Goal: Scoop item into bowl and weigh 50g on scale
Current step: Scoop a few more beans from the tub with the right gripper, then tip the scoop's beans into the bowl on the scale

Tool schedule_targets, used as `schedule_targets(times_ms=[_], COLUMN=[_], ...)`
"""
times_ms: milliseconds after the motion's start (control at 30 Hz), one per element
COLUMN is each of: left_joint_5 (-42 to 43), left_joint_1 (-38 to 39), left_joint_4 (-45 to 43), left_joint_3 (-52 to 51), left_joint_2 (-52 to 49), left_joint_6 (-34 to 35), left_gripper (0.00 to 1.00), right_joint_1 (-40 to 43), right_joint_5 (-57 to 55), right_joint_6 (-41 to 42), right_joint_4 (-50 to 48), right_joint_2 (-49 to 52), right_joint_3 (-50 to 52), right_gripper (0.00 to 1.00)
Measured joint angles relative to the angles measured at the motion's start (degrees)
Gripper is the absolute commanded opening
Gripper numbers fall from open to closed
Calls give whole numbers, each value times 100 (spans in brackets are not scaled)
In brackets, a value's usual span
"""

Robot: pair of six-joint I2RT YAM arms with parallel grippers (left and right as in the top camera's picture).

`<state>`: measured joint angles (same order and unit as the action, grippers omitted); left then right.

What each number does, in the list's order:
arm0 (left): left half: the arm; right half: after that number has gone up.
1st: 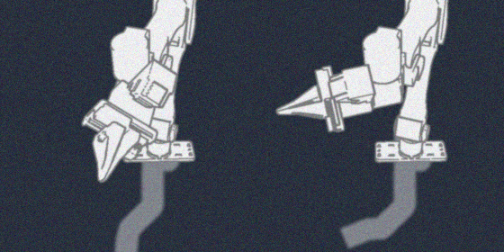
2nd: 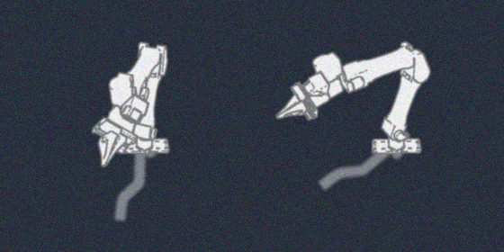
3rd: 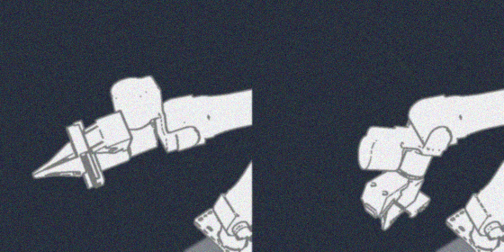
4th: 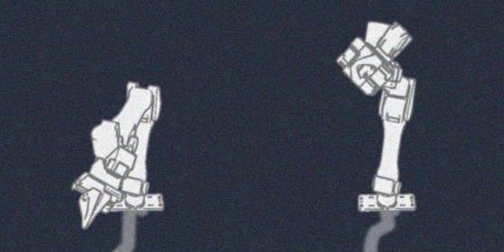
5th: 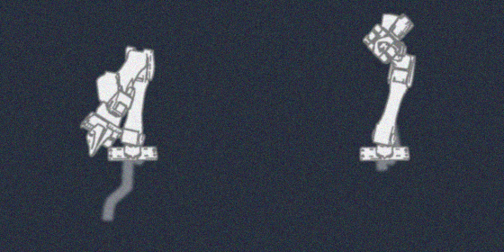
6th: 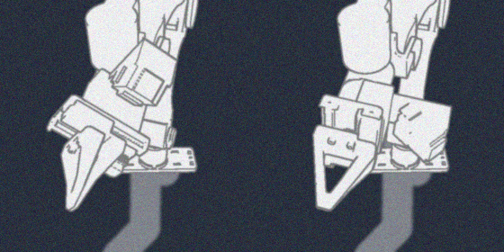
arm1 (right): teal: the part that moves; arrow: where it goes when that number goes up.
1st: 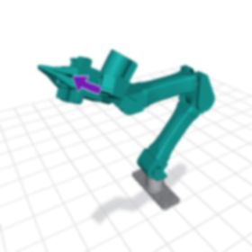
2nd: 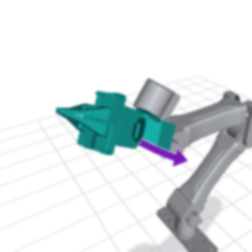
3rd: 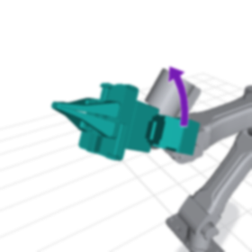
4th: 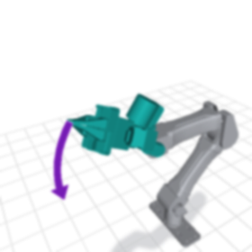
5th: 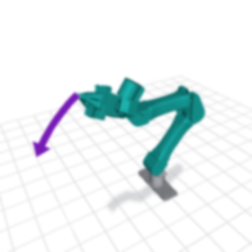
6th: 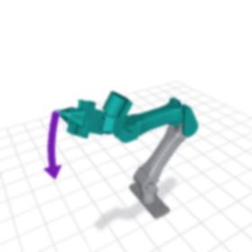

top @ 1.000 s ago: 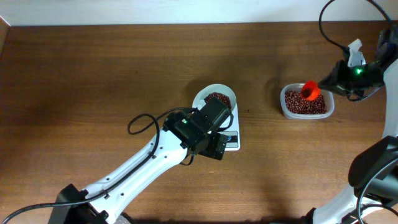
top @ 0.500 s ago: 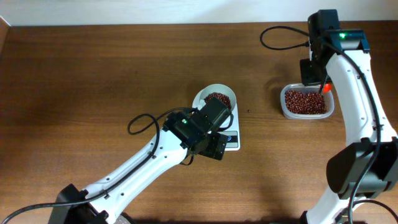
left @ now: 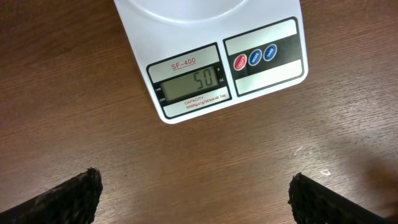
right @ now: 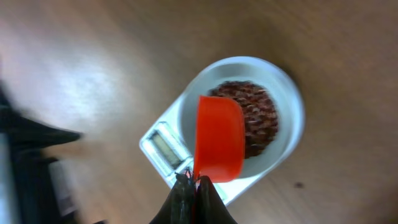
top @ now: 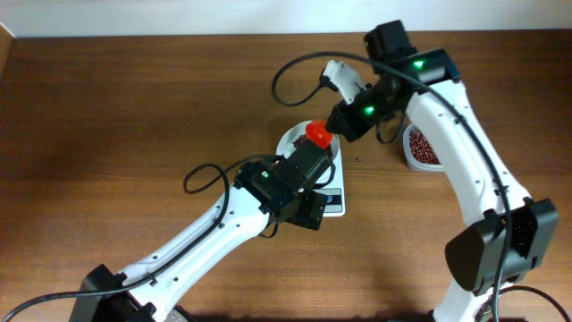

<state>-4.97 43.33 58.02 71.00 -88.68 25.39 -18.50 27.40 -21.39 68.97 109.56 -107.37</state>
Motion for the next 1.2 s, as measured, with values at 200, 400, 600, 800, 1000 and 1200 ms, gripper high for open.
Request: schedule_targets(times_ms=[200, 400, 600, 800, 1000, 1200], left_joint_5=[0, 0, 0, 0, 0, 0], left_joint_1=[0, 0, 0, 0, 0, 0], left_joint_4=[0, 0, -2, 0, -2, -2], left_joint_3=[0, 0, 0, 0, 0, 0], left_joint_2=[0, 0, 0, 0, -2, -2], left_joint_6=[0, 0, 0, -2, 0, 0], left_gripper=[99, 99, 99, 99, 99, 99], right_joint_1=[-361, -361, -361, -339, -273, 656], right_joint_5=[-793, -1060, -1257, -699, 374, 1843], right_joint_6=[-105, -114, -177, 212, 909, 1547], right_joint_4=[-656, -1058, -1517, -1587, -1257, -1377], right_joint_2=[243, 404, 409, 389, 396, 398], right_joint_3=[352, 636, 931, 1316, 1403, 1429], right_gripper=[4, 4, 4, 4, 4, 4])
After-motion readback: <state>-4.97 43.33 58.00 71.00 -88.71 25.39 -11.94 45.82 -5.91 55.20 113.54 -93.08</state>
